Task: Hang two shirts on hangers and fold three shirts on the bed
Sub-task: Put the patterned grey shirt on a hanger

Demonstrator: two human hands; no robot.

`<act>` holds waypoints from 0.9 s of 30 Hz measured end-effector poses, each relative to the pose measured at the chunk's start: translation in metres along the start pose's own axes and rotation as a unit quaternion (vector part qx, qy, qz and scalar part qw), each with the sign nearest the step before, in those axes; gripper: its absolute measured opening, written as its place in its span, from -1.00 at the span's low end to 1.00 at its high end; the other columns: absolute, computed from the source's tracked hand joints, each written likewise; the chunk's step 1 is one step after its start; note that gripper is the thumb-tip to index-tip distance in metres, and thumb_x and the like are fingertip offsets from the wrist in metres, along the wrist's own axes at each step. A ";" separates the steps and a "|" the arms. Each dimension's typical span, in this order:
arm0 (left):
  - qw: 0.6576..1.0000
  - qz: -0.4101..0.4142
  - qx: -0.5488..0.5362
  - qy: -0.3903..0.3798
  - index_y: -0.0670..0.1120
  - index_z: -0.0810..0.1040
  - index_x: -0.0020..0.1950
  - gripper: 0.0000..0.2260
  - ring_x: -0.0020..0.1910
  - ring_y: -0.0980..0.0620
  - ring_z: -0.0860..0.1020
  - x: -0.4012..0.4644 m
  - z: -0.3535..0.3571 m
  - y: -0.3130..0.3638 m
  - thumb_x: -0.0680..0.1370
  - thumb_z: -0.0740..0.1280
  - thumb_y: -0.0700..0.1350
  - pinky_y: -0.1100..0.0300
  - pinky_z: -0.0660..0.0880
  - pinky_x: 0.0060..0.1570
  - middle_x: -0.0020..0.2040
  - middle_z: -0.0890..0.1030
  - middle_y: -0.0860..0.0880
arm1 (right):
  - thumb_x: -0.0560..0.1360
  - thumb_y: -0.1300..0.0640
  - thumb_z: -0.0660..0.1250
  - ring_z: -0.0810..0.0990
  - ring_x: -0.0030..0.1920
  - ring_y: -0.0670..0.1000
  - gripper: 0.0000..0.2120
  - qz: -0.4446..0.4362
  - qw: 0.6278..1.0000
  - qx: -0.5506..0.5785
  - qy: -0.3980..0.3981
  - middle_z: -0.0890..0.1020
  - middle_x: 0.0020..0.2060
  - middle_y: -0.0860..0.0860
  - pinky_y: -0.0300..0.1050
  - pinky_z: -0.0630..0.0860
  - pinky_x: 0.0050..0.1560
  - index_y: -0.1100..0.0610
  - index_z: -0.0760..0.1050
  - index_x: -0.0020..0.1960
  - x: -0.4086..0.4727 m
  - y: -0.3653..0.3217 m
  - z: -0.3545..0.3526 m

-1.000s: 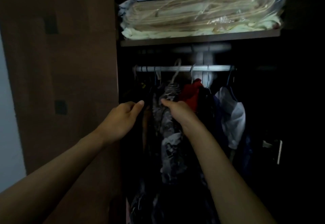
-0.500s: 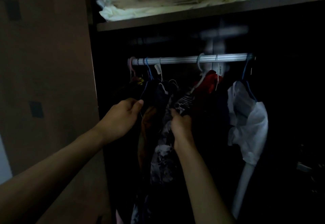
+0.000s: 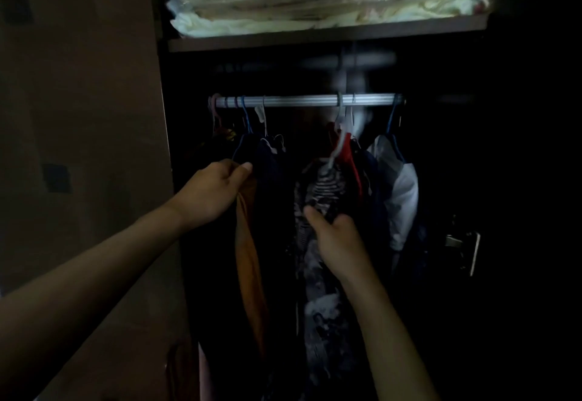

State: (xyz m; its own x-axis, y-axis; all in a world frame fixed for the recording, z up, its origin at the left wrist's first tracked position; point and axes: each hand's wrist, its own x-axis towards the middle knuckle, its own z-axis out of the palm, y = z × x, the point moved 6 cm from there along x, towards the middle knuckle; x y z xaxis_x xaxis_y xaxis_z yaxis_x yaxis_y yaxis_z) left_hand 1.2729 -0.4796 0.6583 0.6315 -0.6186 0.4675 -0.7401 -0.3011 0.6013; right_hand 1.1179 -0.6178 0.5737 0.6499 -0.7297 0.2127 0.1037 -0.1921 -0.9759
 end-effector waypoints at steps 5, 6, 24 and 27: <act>1.000 0.001 0.002 0.012 -0.05 0.53 0.30 -0.61 0.11 -0.09 0.60 -0.006 -0.014 0.005 0.66 0.18 0.19 0.06 0.49 0.09 0.08 0.63 -0.08 | 0.56 -0.15 0.29 0.65 0.07 0.23 -0.54 -0.031 0.999 -0.022 -0.002 0.66 0.07 0.22 0.15 0.59 0.15 0.28 0.53 0.09 0.055 -0.030 0.059; 1.000 -0.002 0.001 0.013 -0.04 0.53 0.28 -0.63 0.09 -0.08 0.61 -0.007 -0.015 0.005 0.66 0.19 0.19 0.07 0.48 0.06 0.05 0.63 -0.06 | 0.58 -0.12 0.28 0.63 0.14 0.23 -0.57 -0.036 0.999 -0.019 0.011 0.63 0.15 0.23 0.14 0.56 0.20 0.28 0.51 0.14 0.068 -0.039 0.068; 0.997 -0.028 -0.064 0.021 0.14 0.57 0.12 -0.72 -0.04 0.29 0.63 0.001 0.002 -0.046 0.57 0.21 0.23 0.27 0.53 0.00 -0.06 0.69 0.19 | 0.60 0.11 0.30 0.48 0.37 0.25 -0.57 -0.083 0.993 -0.054 0.059 0.52 0.35 0.27 0.15 0.40 0.40 0.31 0.44 0.40 0.266 0.007 0.082; 0.997 -0.032 -0.061 0.021 0.13 0.58 0.12 -0.60 -0.03 0.26 0.65 -0.016 0.003 -0.052 0.50 0.17 0.34 0.13 0.56 0.15 -0.04 0.69 0.20 | 0.58 0.07 0.33 0.45 0.40 0.26 -0.46 -0.119 0.987 -0.070 0.081 0.49 0.37 0.30 0.11 0.35 0.44 0.37 0.35 0.44 0.239 0.007 0.072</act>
State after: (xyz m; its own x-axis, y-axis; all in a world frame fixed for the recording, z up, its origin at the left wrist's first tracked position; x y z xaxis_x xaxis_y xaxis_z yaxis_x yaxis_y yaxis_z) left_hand 1.3003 -0.4559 0.6181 0.6882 -0.5690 0.4501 -0.6653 -0.2474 0.7044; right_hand 1.3280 -0.7465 0.6141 0.4888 -0.7464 0.4515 0.1266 -0.4514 -0.8833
